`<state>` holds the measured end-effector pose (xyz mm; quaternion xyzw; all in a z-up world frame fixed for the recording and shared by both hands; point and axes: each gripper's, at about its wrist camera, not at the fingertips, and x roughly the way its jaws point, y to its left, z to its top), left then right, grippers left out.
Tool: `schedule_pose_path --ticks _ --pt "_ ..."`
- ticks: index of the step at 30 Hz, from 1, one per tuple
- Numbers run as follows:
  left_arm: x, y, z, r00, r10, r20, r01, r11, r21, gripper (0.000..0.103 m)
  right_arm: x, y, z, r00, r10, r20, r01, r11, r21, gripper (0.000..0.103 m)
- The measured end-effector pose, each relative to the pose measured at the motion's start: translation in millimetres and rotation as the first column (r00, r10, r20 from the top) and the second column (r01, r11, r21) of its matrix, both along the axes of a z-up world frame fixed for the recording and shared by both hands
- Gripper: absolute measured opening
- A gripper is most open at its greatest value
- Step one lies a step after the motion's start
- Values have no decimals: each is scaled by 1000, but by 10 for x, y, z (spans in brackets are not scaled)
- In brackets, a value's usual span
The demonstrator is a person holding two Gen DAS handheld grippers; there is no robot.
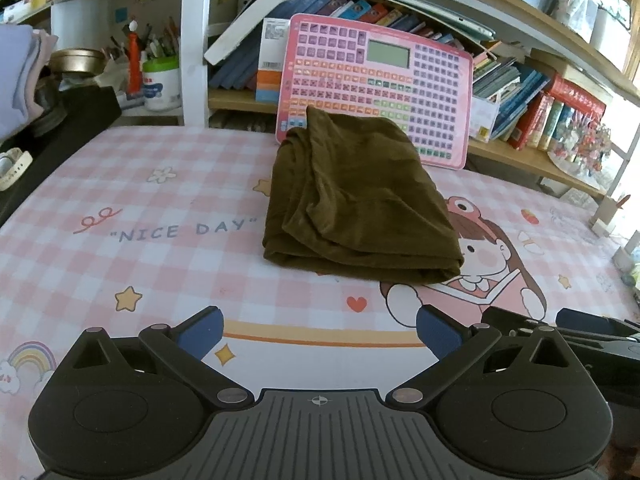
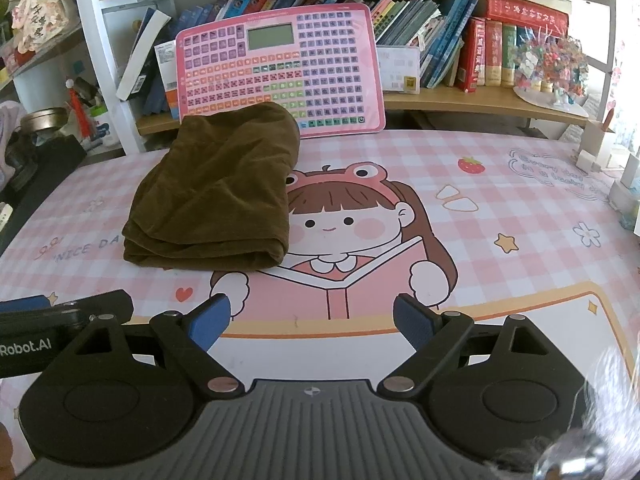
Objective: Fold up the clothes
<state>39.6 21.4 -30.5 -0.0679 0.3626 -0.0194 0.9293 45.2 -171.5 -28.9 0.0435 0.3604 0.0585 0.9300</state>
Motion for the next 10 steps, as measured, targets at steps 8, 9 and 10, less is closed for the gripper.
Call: schedule_pose_path --ticks 8,9,10 --pt "14 -1 -2 1000 -9 -6 9 1000 -3 103 13 0 1 1000 -1 -1 1 1000 0 88" --pt "21 -4 -4 1000 -5 -10 5 1000 2 103 13 0 1 1000 -1 -1 1 1000 0 88" --pt "29 -7 -7 1000 -1 -15 1 1000 7 103 15 -1 1 1000 -1 -1 1 1000 0 88"
